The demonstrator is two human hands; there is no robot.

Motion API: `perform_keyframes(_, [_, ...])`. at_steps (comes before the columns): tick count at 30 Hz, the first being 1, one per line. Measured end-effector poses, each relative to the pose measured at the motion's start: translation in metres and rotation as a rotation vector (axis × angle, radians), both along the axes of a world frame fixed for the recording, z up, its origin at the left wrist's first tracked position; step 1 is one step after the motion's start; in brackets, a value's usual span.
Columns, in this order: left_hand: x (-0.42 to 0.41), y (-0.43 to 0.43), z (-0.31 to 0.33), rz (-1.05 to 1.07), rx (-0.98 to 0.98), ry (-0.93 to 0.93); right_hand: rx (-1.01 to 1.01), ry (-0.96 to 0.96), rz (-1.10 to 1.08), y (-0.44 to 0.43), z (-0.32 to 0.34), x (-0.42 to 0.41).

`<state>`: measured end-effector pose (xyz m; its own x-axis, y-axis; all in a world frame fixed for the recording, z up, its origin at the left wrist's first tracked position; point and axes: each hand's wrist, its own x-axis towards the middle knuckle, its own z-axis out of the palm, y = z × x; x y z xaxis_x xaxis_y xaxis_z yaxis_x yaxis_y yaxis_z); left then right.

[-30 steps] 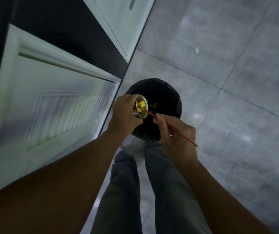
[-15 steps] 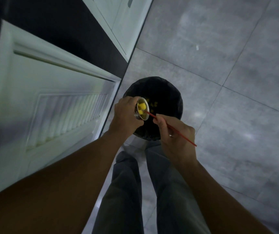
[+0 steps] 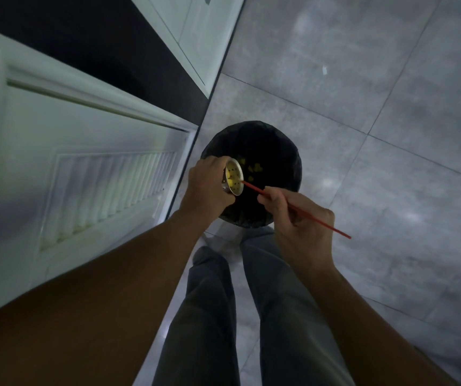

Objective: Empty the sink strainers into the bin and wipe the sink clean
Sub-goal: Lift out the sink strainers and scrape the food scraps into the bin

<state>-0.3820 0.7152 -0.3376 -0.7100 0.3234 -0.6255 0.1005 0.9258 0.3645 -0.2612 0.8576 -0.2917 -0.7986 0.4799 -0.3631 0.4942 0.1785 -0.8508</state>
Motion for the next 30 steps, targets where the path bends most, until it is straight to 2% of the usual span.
perform_keyframes(6, [0.001, 0.000, -0.003, 0.019, 0.024, -0.009, -0.141, -0.040, -0.022, -0.004, -0.005, -0.007])
perform_keyframes(15, [0.000, -0.001, -0.002, 0.017, -0.007, 0.014, -0.102, -0.067, -0.040, 0.005, -0.007, -0.003])
perform_keyframes(25, [-0.003, 0.001, -0.002, -0.026, -0.004, -0.050, -0.132, -0.169, 0.084, -0.001, -0.015, -0.016])
perform_keyframes(30, [-0.005, -0.002, -0.001, -0.024, -0.036, -0.064, -0.069, -0.096, 0.106, 0.008, -0.016, -0.010])
